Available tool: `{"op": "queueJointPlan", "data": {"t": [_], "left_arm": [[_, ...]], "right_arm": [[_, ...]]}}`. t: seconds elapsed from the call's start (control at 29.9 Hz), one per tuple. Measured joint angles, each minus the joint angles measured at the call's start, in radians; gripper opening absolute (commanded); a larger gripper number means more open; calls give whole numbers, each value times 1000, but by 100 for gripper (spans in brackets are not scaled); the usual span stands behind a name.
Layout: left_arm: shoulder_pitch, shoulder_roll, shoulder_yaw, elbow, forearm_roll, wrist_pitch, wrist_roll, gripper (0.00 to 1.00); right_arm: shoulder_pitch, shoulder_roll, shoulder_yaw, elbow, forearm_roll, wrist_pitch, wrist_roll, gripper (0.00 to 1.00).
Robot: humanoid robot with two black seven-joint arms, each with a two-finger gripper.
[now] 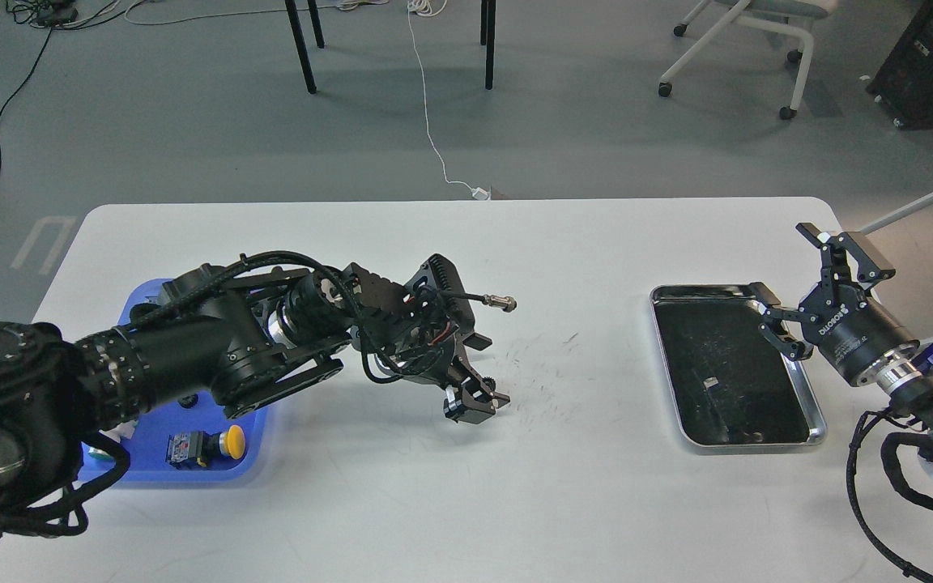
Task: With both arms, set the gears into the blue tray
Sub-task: 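Close the left gripper on the black part and lift it, then carry the black part into the blue tray and release it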
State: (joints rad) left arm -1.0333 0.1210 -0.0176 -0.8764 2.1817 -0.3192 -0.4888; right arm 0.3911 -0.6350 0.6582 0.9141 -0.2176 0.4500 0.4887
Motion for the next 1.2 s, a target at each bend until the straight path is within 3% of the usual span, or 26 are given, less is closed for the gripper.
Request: {"op": "queueJointPlan", "data": {"t": [0.27,0.64,0.97,1.2], "left_arm": [[2,-10,44,10,0,0,0,48],[9,-19,44,38,0,5,0,11],[-23,21,31,1,0,28,1,11],[-114,308,27,-224,-115,23,0,12]], "right_arm": [[0,-1,2,0,0,-1,0,99],[0,0,2,1,-2,-1,0,99],[6,0,1,2,-2,-1,0,99],[9,4,-1,2,-3,-1,0,99]]}}
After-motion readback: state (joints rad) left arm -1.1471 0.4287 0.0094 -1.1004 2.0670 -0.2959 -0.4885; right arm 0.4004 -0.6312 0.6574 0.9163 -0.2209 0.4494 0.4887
